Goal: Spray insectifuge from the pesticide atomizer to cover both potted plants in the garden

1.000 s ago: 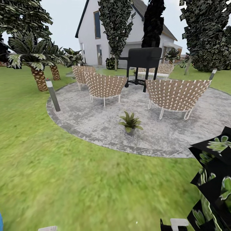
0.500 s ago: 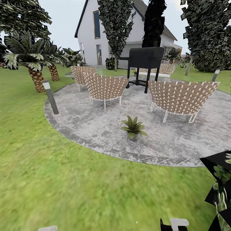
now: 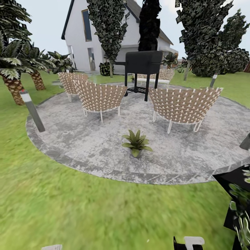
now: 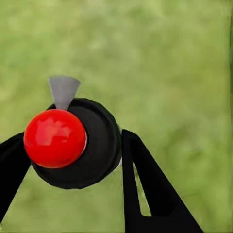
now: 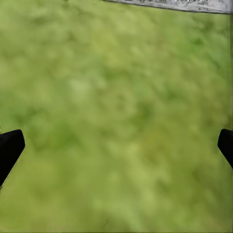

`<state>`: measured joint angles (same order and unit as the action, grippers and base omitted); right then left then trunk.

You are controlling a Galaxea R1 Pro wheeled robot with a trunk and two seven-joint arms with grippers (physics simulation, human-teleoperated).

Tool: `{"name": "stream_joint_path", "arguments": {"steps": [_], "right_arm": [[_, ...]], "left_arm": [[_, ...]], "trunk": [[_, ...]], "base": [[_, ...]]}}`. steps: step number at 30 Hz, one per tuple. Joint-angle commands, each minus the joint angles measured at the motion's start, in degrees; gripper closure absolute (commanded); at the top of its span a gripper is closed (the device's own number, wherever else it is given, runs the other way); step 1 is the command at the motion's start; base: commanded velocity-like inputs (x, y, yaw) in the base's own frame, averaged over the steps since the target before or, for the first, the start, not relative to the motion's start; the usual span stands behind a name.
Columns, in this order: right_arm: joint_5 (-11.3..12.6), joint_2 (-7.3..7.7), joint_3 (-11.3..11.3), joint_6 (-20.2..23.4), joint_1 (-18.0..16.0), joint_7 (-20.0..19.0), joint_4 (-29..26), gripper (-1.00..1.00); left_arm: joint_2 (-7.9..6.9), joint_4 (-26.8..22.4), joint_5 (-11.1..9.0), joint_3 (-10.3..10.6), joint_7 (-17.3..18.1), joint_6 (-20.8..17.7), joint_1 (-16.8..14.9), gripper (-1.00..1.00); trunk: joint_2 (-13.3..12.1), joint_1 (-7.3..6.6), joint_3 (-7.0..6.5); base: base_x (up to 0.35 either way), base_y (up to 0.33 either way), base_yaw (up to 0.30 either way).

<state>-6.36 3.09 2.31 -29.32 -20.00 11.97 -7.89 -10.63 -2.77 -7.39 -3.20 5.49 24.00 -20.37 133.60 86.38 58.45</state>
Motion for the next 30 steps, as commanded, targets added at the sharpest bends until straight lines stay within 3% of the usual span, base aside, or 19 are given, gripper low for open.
{"name": "stream_joint_path", "arguments": {"steps": [1, 12, 20, 30], "right_arm": [[-0.6, -0.02, 0.2, -0.1, -0.1, 0.3, 0.1, -1.0], [-0.6, -0.02, 0.2, -0.1, -0.1, 0.3, 0.1, -1.0], [-0.6, -0.02, 0.2, -0.1, -0.1, 0.3, 0.1, -1.0], [-0.6, -0.02, 0.2, -0.1, -0.1, 0.2, 0.1, -1.0]], "left_arm": [[-0.01, 0.0, -0.5, -0.3, 0.6, 0.1, 0.0, 1.0], [0.0, 0.0, -0.5, -0.3, 0.6, 0.1, 0.0, 1.0], [0.0, 0.0, -0.5, -0.3, 0.6, 0.1, 0.0, 1.0], [0.0, 0.0, -0.5, -0.3, 0.6, 0.1, 0.0, 1.0]], "trunk": [[0.0, 0.02, 0.05], [0.0, 0.02, 0.05], [0.0, 0.02, 0.05], [0.0, 0.02, 0.05]], "base": [[0.336, 0.152, -0.192], [0.336, 0.145, -0.024], [0.336, 0.004, -0.005], [0.336, 0.0, -0.218]]}}
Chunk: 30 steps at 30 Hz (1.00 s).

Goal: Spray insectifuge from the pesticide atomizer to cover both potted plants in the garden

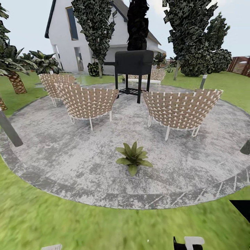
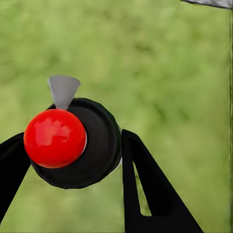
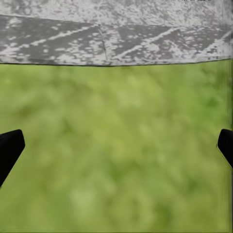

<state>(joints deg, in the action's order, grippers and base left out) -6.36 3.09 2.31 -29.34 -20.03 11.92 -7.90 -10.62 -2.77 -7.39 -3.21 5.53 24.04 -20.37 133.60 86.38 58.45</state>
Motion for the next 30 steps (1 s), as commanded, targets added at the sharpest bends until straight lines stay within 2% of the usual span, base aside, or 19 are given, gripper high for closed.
{"name": "stream_joint_path", "arguments": {"steps": [1, 9, 18, 23, 30], "right_arm": [[-0.6, -0.02, 0.2, -0.1, 0.0, 0.3, 0.1, -1.0], [-0.6, -0.02, 0.2, -0.1, 0.0, 0.3, 0.1, -1.0], [-0.6, -0.02, 0.2, -0.1, -0.1, 0.3, 0.1, -1.0], [-0.6, -0.02, 0.2, -0.1, 0.0, 0.3, 0.1, -1.0], [-0.6, -0.16, 0.2, 0.1, -0.1, 0.3, 0.1, -1.0]], "left_arm": [[-0.01, 0.0, -0.5, -0.3, 0.6, 0.1, 0.0, 1.0], [-0.02, 0.0, -0.5, -0.3, 0.5, 0.0, 0.0, 1.0], [-0.05, 0.0, -0.5, -0.4, 0.5, 0.0, 0.0, 1.0], [-0.02, 0.0, -0.5, -0.3, 0.5, 0.0, 0.0, 1.0], [0.11, -0.1, 0.0, 0.0, 0.6, 0.0, 0.0, 1.0]], "trunk": [[0.0, 0.02, 0.05], [0.0, 0.02, 0.05], [0.0, 0.02, 0.05], [0.0, 0.02, 0.05], [0.0, 0.02, 0.05]], "base": [[0.336, 0.0, -0.253], [0.295, 0.007, -0.254], [0.29, 0.175, -0.242], [0.221, 0.205, -0.058], [0.023, 0.023, -0.003]]}}
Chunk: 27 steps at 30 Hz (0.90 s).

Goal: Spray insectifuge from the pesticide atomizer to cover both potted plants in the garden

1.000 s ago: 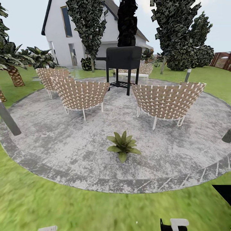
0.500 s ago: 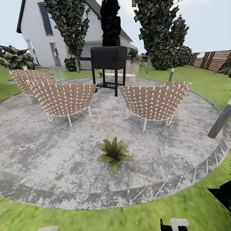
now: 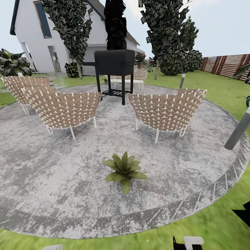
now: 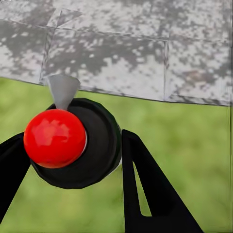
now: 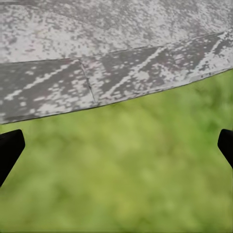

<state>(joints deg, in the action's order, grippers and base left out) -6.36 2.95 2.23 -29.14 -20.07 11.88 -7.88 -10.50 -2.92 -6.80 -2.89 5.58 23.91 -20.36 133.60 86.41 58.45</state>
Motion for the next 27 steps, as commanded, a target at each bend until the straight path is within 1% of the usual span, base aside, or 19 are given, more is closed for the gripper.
{"name": "stream_joint_path", "arguments": {"steps": [1, 3, 4, 7, 8, 9, 10, 11, 12, 13, 14, 15, 16, 18, 19, 20, 21, 23, 27], "right_arm": [[-0.6, -0.21, 0.2, -0.1, 0.0, 0.3, 0.1, -1.0], [-0.7, -0.79, 0.1, 0.0, 0.0, 0.2, -0.1, -1.0], [-0.8, -0.96, -0.4, 0.0, 0.0, 0.2, -0.2, -1.0], [-0.8, -1.12, -5.2, 0.0, 0.0, 0.2, -2.8, -1.0], [-0.8, -1.1, -8.2, 0.0, 0.0, 0.2, -5.5, -1.0], [-0.8, -1.1, -10.3, 0.1, -0.1, 0.2, -7.3, -1.0], [-0.8, -1.09, -13.1, 0.1, -0.1, 0.1, -9.8, -1.0], [-0.8, -1.09, -15.0, 0.2, -0.1, 0.1, -11.1, -1.0], [-0.8, -1.1, -17.6, 0.4, -0.1, -0.9, -12.8, -1.0], [-0.8, -1.1, -20.0, 0.9, -0.1, -3.5, -14.3, -1.0], [-0.9, -1.1, -21.3, 1.8, -0.1, -6.0, -15.2, -1.0], [-0.9, -1.1, -22.2, 2.9, -0.1, -9.0, -16.0, -1.0], [-0.9, -1.07, -23.0, 4.9, -0.3, -13.4, -17.1, -1.0], [-0.9, -1.02, -23.5, 6.9, -0.5, -18.2, -18.4, -1.0], [-1.0, -0.92, -23.7, 7.7, -0.7, -20.8, -19.6, -1.0], [-1.9, -0.81, -23.8, 8.2, -1.0, -23.0, -20.7, -1.0], [-3.2, -0.75, -23.9, 8.4, -1.3, -24.3, -21.2, -1.0], [-2.9, -1.42, -24.2, 8.5, -2.0, -24.0, -21.3, -1.0], [-3.4, -2.72, -24.2, 8.5, -2.5, -24.2, -21.4, -1.0]], "left_arm": [[0.06, 0.0, -0.4, -0.1, 0.7, 0.0, 0.0, 1.0], [0.12, -0.5, -0.2, 0.0, 1.1, -0.2, -0.2, 1.0], [0.21, -0.6, 0.4, 0.4, 1.3, -0.2, -0.6, 1.0], [0.2, -0.8, 6.4, 4.0, 1.6, -0.6, -1.1, 1.0], [0.19, -1.2, 9.5, 5.4, 2.1, -0.8, -1.6, 1.0], [0.16, -1.6, 11.3, 6.0, 2.8, -0.8, -2.2, 1.0], [0.04, -2.1, 13.5, 6.5, 4.8, -0.9, -3.2, 1.0], [-0.1, -2.4, 14.8, 6.7, 7.1, -0.9, -3.9, 1.0], [-0.34, -3.0, 16.8, 7.0, 11.5, -1.0, -5.0, 1.0], [-0.66, -3.6, 19.1, 7.1, 16.6, -1.3, -6.5, 1.0], [-0.88, -3.9, 20.9, 7.2, 19.9, -1.9, -7.8, 1.0], [-1.05, -4.1, 23.0, 7.2, 22.9, -2.8, -9.1, 1.0], [-1.19, -4.3, 26.4, 7.2, 26.5, -4.6, -10.9, 1.0], [-1.16, -4.4, 31.0, 7.2, 29.7, -7.1, -12.9, 1.0], [-0.9, -4.5, 34.5, 7.2, 31.7, -8.2, -14.2, 1.0], [-0.62, -4.5, 37.6, 7.1, 34.0, -8.8, -15.4, 1.0], [-0.51, -4.6, 39.2, 7.0, 35.7, -9.1, -16.1, 1.0], [0.08, -5.2, 39.1, 6.8, 35.7, -8.4, -16.7, 1.0], [0.07, -6.5, 39.2, 6.8, 35.8, -7.4, -16.8, 1.0]], "trunk": [[0.0, -0.01, 0.05], [0.0, -0.01, 0.05], [0.0, -0.01, 0.05], [0.0, -0.01, 0.05], [0.0, -0.01, 0.05], [0.0, -0.01, 0.05], [0.0, -0.01, 0.05], [0.0, -0.01, 0.05], [0.0, -0.01, 0.05], [0.0, -0.01, 0.05], [0.0, -0.01, 0.05], [0.0, -0.01, 0.05], [0.0, -0.01, 0.05], [0.0, -0.01, 0.05], [0.0, -0.01, 0.05], [0.0, -0.01, 0.05], [0.0, -0.01, 0.05], [0.0, -0.01, 0.04], [0.0, -0.01, 0.04]], "base": [[0.001, 0.001, 0.0], [0.0, 0.0, 0.0], [0.0, 0.0, 0.0], [0.0, 0.0, 0.0], [0.0, 0.0, 0.0], [0.0, 0.0, 0.0], [0.0, 0.0, 0.0], [0.0, 0.0, 0.0], [0.0, 0.0, 0.0], [0.0, 0.0, 0.0], [0.0, 0.0, 0.0], [0.0, 0.0, 0.0], [0.0, 0.0, 0.0], [0.0, 0.0, 0.0], [0.0, 0.0, 0.0], [0.0, 0.0, 0.0], [0.0, 0.0, 0.0], [0.0, 0.0, 0.0], [0.0, 0.0, 0.0]]}}
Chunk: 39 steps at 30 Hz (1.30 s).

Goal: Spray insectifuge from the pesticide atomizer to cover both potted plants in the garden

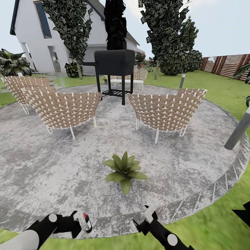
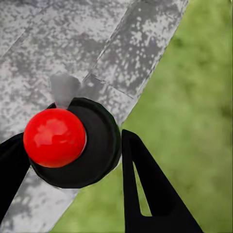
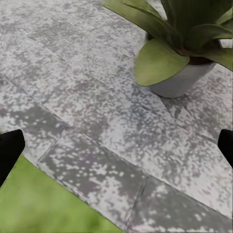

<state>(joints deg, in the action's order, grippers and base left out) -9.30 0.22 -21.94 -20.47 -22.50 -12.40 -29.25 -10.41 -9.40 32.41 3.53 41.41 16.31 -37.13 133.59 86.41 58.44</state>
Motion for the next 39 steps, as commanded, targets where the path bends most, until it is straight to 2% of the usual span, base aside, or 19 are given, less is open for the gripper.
{"name": "stream_joint_path", "arguments": {"steps": [1, 7, 14, 15, 21, 22, 27, 31, 34, 39], "right_arm": [[-0.7, -0.31, 0.0, -0.2, -0.1, -0.2, 0.0, -1.0], [-2.7, -2.26, 0.0, -0.1, -0.2, -2.1, -0.1, -1.0], [-5.0, -2.63, 0.0, -0.1, -0.5, -4.4, -0.6, -1.0], [-5.3, -2.65, 0.1, -0.1, -0.5, -4.7, -0.9, 1.0], [-7.2, -2.59, 0.1, -0.1, -0.5, -6.6, -1.7, 1.0], [-13.7, -2.62, 0.1, -0.1, -0.5, -18.1, -1.7, 1.0], [-13.7, -2.68, 0.1, -0.1, -0.6, -18.3, -2.6, 1.0], [-13.7, -3.25, 0.0, -0.1, -0.5, -18.4, -2.7, 1.0], [-13.7, -3.65, 0.0, -0.1, -0.5, -18.3, -2.7, 1.0], [-13.7, -3.73, 0.0, -0.2, -0.5, -18.3, -2.7, 1.0]], "left_arm": [[0.06, -0.4, 0.1, 0.4, 0.1, 0.6, 0.0, 1.0], [1.3, -2.3, 1.3, 1.7, 0.4, 2.4, 0.0, 1.0], [3.57, -2.6, 3.4, 3.9, 0.4, 4.0, -0.3, 1.0], [3.9, -2.6, 3.7, 4.2, 0.4, 4.0, -0.4, 1.0], [5.85, -2.6, 5.6, 6.2, 0.4, 3.9, -0.7, 1.0], [7.97, -2.6, 9.4, 12.7, 0.4, 3.9, -0.7, 1.0], [9.91, -2.9, 9.8, 12.8, 0.4, 3.9, -0.8, 1.0], [11.73, -2.9, 12.3, 12.8, 0.4, 3.3, -0.9, 1.0], [12.3, -2.9, 13.5, 12.8, 0.4, 3.2, -0.9, 1.0], [12.48, -3.3, 13.6, 12.8, 2.8, 3.3, -0.9, 1.0]], "trunk": [[0.0, -0.01, 0.05], [0.0, -0.01, 0.05], [0.0, -0.01, 0.05], [0.0, -0.01, 0.05], [0.0, -0.01, 0.05], [0.0, -0.01, 0.05], [0.0, -0.01, 0.05], [0.0, -0.01, 0.05], [0.0, -0.01, 0.05], [0.0, -0.01, 0.05]], "base": [[0.0, 0.0, 0.0], [0.0, 0.0, 0.0], [0.0, 0.0, 0.0], [0.0, 0.0, 0.0], [0.0, 0.0, 0.0], [0.0, 0.0, 0.0], [0.0, 0.0, 0.0], [0.0, 0.0, 0.0], [0.0, 0.0, 0.0], [0.0, 0.0, 0.0]]}}
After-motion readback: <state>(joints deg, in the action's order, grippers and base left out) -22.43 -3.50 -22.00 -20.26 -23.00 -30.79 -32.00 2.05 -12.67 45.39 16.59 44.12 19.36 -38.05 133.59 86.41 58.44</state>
